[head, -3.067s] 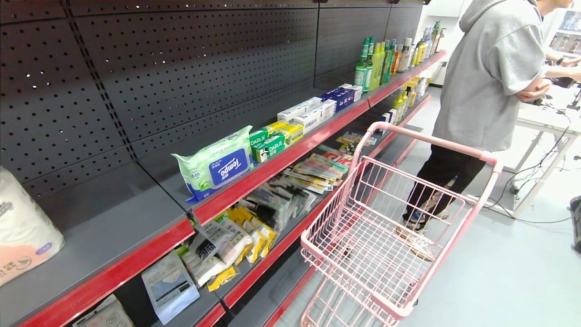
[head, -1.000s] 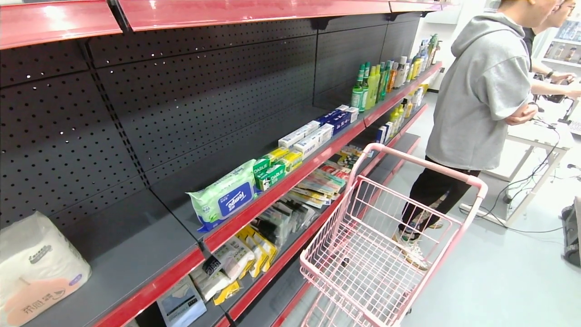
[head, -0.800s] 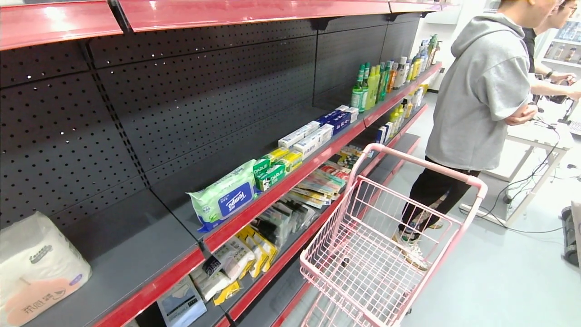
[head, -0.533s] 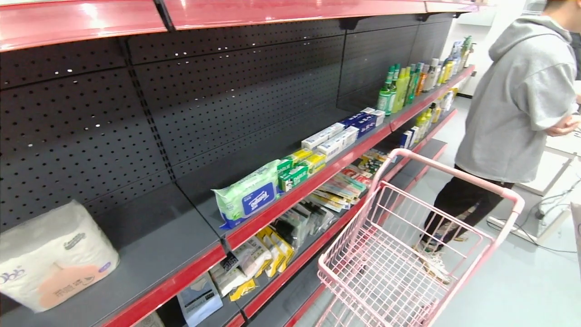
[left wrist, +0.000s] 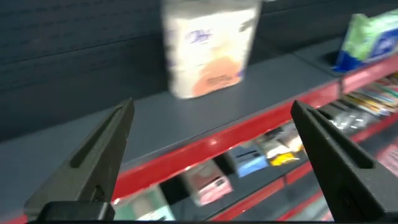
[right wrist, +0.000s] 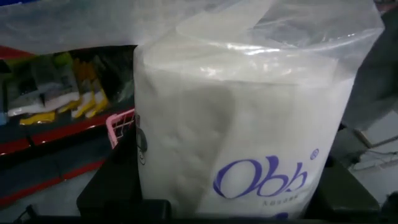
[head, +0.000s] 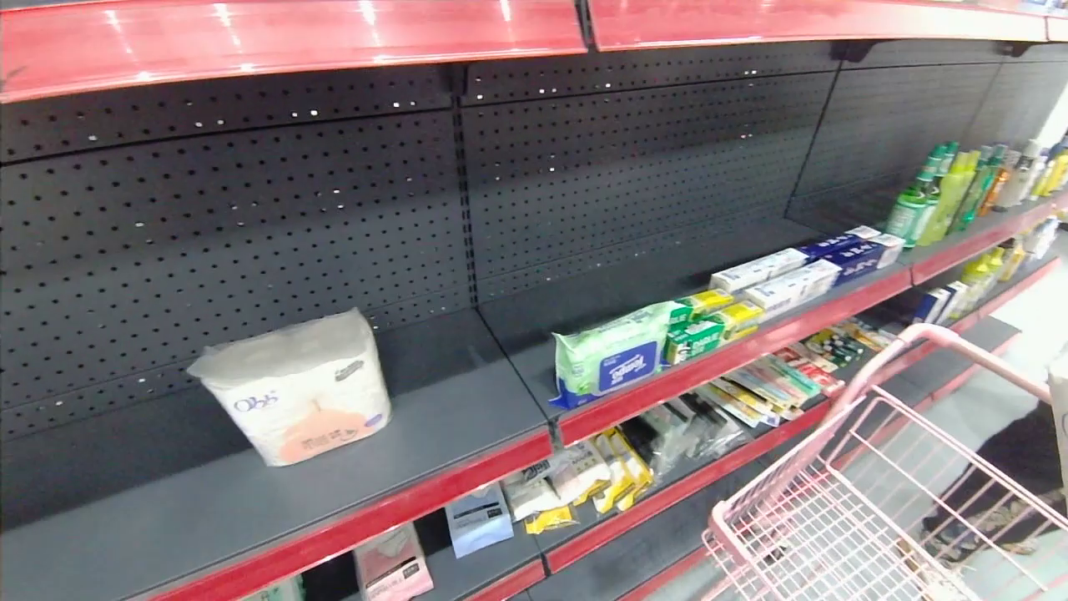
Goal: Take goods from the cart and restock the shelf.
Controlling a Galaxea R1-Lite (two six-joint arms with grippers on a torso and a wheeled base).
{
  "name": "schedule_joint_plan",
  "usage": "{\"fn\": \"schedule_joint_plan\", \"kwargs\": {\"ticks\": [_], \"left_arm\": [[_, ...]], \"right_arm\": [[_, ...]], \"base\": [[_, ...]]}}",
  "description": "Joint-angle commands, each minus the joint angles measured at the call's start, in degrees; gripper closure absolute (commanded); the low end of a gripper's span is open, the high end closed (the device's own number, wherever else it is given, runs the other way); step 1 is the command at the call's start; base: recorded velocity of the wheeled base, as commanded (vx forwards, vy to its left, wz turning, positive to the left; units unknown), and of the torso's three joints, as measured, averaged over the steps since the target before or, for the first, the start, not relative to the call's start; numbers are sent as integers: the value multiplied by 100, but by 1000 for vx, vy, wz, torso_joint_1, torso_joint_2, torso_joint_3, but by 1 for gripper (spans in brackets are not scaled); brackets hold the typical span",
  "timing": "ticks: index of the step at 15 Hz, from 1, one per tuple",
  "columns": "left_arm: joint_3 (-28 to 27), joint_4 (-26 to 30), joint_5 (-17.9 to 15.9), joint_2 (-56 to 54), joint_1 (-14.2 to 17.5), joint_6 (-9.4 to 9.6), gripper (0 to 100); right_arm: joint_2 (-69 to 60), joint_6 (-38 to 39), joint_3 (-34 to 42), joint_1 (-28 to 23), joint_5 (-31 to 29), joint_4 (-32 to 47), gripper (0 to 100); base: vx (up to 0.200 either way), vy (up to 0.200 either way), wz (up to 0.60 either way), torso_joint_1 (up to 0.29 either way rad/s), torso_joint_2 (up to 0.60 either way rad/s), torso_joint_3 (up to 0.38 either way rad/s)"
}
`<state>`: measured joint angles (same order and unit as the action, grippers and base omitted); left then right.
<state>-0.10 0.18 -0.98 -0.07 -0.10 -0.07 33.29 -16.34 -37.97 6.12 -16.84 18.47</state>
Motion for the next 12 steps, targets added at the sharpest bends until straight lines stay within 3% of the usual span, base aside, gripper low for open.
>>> {"fn": "schedule_joint_plan", "kwargs": {"ticks": [1,8,12], "left_arm": [[1,-1,1,7,1,-1,0],[1,-1,1,7,1,-1,0],[1,-1,-8,7,1,7,0]], "right_arm": [[11,-1,0,3,5,-1,100],[-25,8,0,-23,-48,-1,100],[-763,60,361,-85,-22,-45,100]], "base": [[0,0,600,2,-7,-7],[0,0,600,2,2,2],[0,0,0,0,0,0]]}}
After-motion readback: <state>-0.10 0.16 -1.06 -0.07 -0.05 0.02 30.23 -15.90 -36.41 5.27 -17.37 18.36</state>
